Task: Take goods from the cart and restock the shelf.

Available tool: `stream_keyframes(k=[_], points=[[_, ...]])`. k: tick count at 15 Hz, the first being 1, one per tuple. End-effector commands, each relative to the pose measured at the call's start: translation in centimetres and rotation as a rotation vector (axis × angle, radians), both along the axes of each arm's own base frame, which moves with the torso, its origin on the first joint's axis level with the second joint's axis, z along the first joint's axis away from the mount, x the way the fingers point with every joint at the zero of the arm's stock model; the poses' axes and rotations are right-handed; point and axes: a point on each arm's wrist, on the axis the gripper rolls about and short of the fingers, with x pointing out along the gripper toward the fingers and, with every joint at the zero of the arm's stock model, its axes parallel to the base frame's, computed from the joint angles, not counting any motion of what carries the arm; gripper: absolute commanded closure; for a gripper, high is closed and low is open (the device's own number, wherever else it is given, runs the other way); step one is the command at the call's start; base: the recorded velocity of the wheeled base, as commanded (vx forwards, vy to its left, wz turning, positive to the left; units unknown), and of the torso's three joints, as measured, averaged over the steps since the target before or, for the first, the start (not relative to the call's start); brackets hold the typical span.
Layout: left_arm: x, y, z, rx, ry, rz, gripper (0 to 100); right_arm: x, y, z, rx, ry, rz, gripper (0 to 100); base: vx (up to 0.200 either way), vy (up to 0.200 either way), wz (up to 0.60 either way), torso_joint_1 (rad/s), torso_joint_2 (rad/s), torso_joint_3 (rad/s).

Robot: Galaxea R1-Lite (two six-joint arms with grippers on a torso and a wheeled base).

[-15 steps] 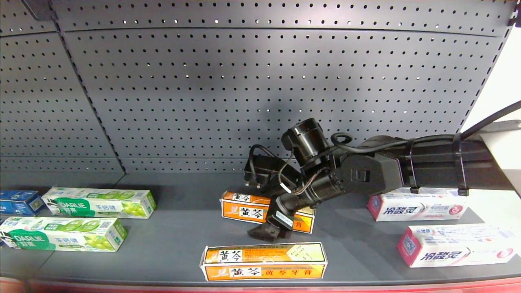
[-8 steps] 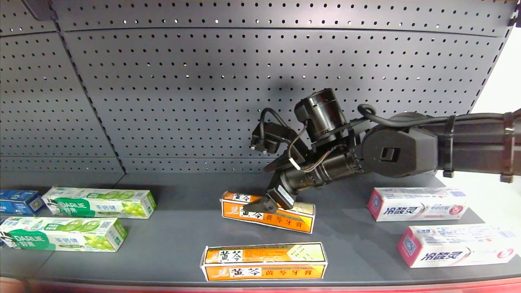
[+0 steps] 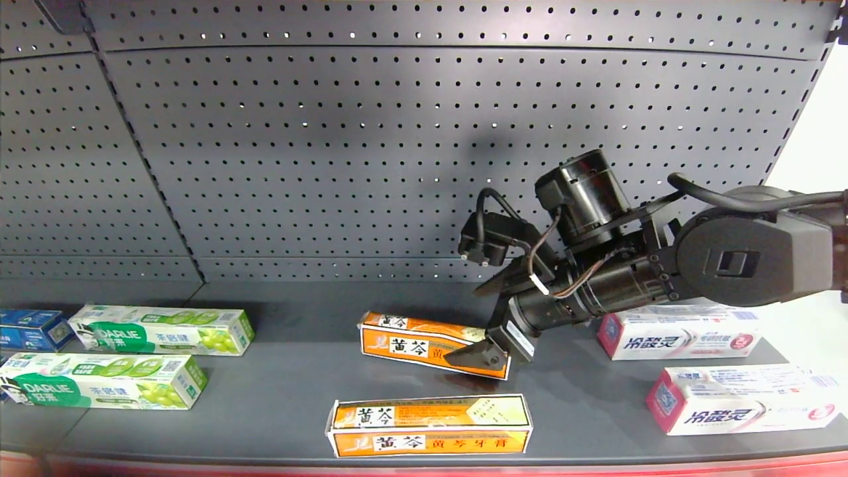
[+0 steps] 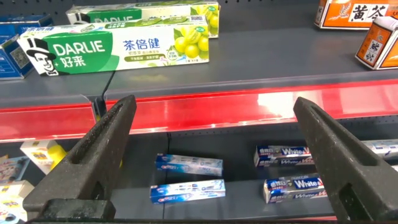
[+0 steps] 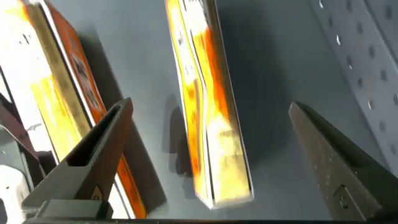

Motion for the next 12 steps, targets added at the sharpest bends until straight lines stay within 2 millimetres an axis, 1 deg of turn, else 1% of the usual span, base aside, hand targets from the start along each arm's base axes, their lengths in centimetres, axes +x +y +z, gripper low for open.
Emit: stream_keyframes(k=[1,3,8,9,12], points=[[0.0,0.0,0.0,0.001,-0.001,0.000,0,-0.1,-0.9,0.2,-0.001,-0.001,-0.017,0,0.000,0.000,0.00,0.000,0.00,0.000],[0.0,0.0,0.0,-0.001,-0.001,0.000,0,0.1,-1.0,-0.1,-0.008,0.005,-0.026,0,0.000,0.000,0.00,0.000,0.00,0.000],[0.0,0.0,0.0,0.001,-0.001,0.000,0,0.2,-2.3,-2.0,-0.072,0.038,-0.056,0,0.000,0.000,0.00,0.000,0.00,0.000],[0.0,0.0,0.0,-0.001,-0.001,0.000,0,0.6,-2.7,-2.2,-0.085,0.031,-0.060,0,0.000,0.000,0.00,0.000,0.00,0.000],[0.0,0.0,0.0,-0.001,-0.001,0.000,0,1.3,-2.8,-2.6,-0.107,0.019,-0.089,0,0.000,0.000,0.00,0.000,0.00,0.000]])
